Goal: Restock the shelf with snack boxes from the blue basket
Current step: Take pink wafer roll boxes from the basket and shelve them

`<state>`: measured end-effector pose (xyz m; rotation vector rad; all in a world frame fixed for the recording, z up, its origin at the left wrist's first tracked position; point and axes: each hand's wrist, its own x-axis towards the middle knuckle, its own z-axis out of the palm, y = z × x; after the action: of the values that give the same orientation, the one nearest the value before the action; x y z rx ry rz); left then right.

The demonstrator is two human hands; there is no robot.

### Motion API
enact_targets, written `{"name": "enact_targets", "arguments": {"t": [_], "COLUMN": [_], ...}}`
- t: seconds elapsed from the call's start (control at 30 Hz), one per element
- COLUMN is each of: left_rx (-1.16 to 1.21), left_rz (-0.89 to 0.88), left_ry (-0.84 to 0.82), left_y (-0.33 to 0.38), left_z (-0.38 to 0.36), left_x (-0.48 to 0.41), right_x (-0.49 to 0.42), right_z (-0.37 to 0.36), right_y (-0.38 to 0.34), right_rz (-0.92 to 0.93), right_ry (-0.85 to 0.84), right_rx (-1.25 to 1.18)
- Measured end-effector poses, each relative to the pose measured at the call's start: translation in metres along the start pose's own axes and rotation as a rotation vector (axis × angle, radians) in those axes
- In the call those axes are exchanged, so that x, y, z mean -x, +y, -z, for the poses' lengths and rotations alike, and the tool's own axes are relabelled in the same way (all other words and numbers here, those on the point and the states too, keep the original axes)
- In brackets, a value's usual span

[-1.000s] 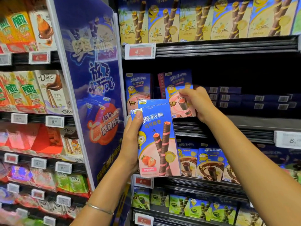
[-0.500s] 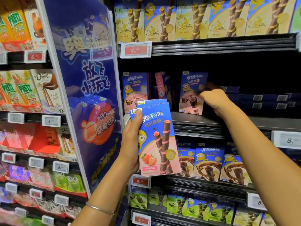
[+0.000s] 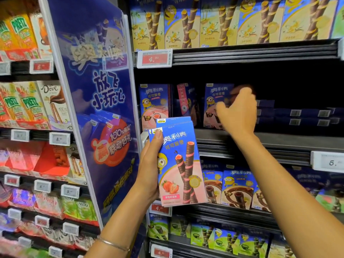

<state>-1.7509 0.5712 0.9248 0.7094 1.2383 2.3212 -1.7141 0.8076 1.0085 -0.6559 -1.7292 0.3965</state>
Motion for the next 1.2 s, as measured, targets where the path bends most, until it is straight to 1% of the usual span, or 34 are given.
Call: {"name": "enact_targets", "arguments": {"t": [0.03, 0.07, 0.1, 0.13, 0.2, 0.3, 0.43, 0.5, 0.6, 0.7, 0.83, 1.07, 1.2], "left_rx": [-0.003, -0.008, -0.013, -0.020, -0.028, -0.023, -0.041, -0.043, -0.030, -0.020, -0.013, 0.009, 0.001], "left_rz": [0.003, 0.008, 0.011, 0.013, 0.019, 0.034, 0.029, 0.033, 0.041, 0.051, 0.057, 0.052, 0.040], "left_ry": [0.013, 0.017, 0.014, 0.011, 0.008, 0.007, -0.008, -0.013, -0.024, -0.028, -0.029, -0.028, -0.036], "left_y": [-0.001, -0.003, -0.004, -0.005, -0.005, -0.006, -0.008, -0.008, -0.007, -0.008, -0.007, -0.007, -0.005], "left_z": [0.001, 0.001, 0.002, 0.003, 0.005, 0.009, 0.010, 0.010, 0.009, 0.009, 0.008, 0.008, 0.011], "left_x": [0.000, 0.001, 0.002, 0.003, 0.005, 0.008, 0.011, 0.012, 0.013, 0.012, 0.013, 0.009, 0.006], "right_x": [0.005, 0.010, 0.013, 0.015, 0.017, 0.015, 0.011, 0.010, 0.010, 0.008, 0.002, 0.001, -0.002], "right_z": [-0.006, -0.015, -0.025, -0.034, -0.049, -0.065, -0.073, -0.074, -0.076, -0.077, -0.077, -0.084, -0.087], "right_y": [-0.012, -0.022, -0.031, -0.037, -0.044, -0.040, -0.039, -0.037, -0.032, -0.029, -0.028, -0.030, -0.037], "right_rz": [0.068, 0.107, 0.138, 0.168, 0.225, 0.233, 0.175, 0.128, 0.042, -0.019, -0.045, 0.017, 0.048], "right_ry": [-0.105, -0.244, -0.369, -0.456, -0.529, -0.603, -0.680, -0.692, -0.704, -0.759, -0.763, -0.772, -0.895], "right_rx": [-0.002, 0.042, 0.133, 0.229, 0.367, 0.492, 0.519, 0.467, 0.314, 0.196, 0.120, 0.248, 0.383]}}
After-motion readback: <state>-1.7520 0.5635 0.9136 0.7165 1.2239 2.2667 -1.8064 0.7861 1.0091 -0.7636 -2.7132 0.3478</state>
